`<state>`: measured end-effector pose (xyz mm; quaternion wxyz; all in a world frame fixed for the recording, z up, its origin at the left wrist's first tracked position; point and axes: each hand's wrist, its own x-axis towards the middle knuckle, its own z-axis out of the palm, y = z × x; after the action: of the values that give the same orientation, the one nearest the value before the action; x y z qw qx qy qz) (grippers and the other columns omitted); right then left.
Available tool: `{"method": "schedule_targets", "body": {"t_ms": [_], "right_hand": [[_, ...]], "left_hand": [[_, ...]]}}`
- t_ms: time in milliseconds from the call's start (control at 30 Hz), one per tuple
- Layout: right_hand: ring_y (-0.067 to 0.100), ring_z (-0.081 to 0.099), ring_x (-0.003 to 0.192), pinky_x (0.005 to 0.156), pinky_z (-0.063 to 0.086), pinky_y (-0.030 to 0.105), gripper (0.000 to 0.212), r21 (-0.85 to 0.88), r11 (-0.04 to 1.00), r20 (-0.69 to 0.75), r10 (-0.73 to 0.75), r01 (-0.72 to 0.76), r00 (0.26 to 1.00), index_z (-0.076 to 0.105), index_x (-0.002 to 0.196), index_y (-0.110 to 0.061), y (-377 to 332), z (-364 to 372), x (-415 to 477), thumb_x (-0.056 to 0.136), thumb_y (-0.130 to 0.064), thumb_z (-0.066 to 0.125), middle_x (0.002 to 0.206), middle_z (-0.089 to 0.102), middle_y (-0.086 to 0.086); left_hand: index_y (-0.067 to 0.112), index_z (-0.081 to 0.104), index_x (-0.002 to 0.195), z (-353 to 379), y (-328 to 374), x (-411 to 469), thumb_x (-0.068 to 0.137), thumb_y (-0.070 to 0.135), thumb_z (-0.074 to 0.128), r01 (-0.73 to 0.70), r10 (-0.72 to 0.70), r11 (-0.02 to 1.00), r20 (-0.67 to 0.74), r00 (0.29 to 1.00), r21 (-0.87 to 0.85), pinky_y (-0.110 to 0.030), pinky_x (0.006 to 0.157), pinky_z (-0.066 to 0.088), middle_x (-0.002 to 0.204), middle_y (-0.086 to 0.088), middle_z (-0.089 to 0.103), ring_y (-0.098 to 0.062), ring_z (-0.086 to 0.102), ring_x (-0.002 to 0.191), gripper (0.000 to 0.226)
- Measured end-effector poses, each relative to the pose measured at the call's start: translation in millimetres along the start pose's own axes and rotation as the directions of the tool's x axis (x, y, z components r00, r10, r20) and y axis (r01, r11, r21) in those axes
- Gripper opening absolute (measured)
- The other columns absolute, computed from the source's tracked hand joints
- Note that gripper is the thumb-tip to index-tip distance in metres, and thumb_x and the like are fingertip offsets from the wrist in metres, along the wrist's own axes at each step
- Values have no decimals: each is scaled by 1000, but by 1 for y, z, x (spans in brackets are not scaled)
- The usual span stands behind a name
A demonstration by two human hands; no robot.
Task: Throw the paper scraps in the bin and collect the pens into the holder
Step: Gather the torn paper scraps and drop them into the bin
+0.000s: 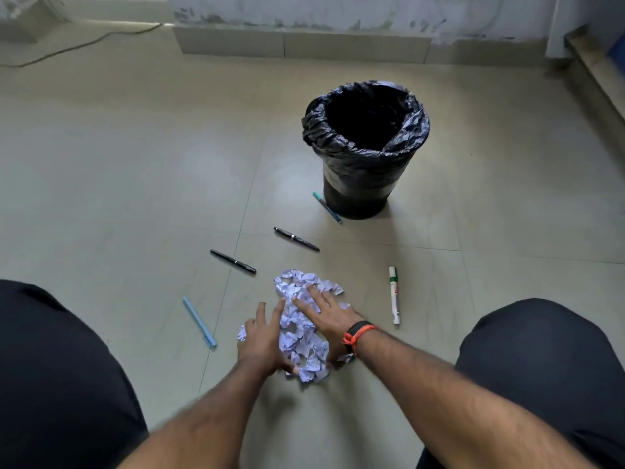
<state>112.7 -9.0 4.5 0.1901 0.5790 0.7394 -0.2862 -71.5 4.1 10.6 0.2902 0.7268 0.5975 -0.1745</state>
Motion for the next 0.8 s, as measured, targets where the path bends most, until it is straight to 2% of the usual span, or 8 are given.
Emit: {"method": "schedule_targets", "body": {"t_ms": [100,233,333,400,467,567,733,800], "right_hand": [[37,-2,150,99,40,67,152,28,1000,-14,13,-13,1000,-23,148,-39,-5,4,11,51,-28,94,160,-25,5],[37,5,147,101,43,62,143,82,996,-35,26,-23,999,-12,151,-36,-4,11,24,54,-30,93,161,-15,7],[38,15,143,93,50,57,117,136,990,-86,50,-38,995,6,151,-34,-4,16,29,66,-29,86,160,-1,9],[37,24,138,89,52,54,92,167,985,-137,56,-33,989,21,147,-32,-6,18,32,75,-28,79,155,11,11],[36,30,133,88,52,51,69,205,979,-182,60,-22,981,35,140,-29,-7,17,32,82,-15,69,151,19,11],[36,39,128,87,52,45,58,258,966,-215,83,-25,973,46,128,-21,-6,10,31,79,8,55,147,27,13],[36,55,105,72,46,35,45,292,956,-255,112,-34,960,53,118,-11,-5,1,31,78,11,55,127,46,12],[35,56,105,73,46,34,44,320,947,-254,126,-39,959,56,117,-11,-4,-4,32,79,10,55,121,51,11]], "left_hand": [[42,-9,149,16,5,3,44,50,92,16,-14,999,39,999,-37,-53,103,42,159,-3,-9,-35,16,143,146],[30,-4,153,32,16,9,63,43,86,53,-57,996,-50,997,-70,-39,103,42,154,-5,7,-29,26,135,128],[24,7,153,35,22,12,77,30,77,55,-62,996,-106,992,-71,-34,101,39,150,-8,22,-28,34,127,103],[21,18,150,33,23,14,80,19,71,56,-66,994,-117,991,-93,-33,98,40,146,-9,27,-28,37,123,87],[21,28,145,31,25,14,82,12,66,74,-92,988,-132,987,-135,-33,94,41,143,-7,31,-28,39,122,74],[20,41,137,26,25,15,85,10,61,97,-131,978,-184,974,-183,-35,92,42,132,-7,43,-28,45,118,56],[12,57,107,18,23,25,84,5,51,74,-129,974,-255,958,-213,-39,81,45,109,-12,57,-33,55,103,25],[12,58,102,13,21,27,84,7,51,74,-129,976,-276,952,-204,-40,78,45,104,-12,58,-34,57,99,20]]}}
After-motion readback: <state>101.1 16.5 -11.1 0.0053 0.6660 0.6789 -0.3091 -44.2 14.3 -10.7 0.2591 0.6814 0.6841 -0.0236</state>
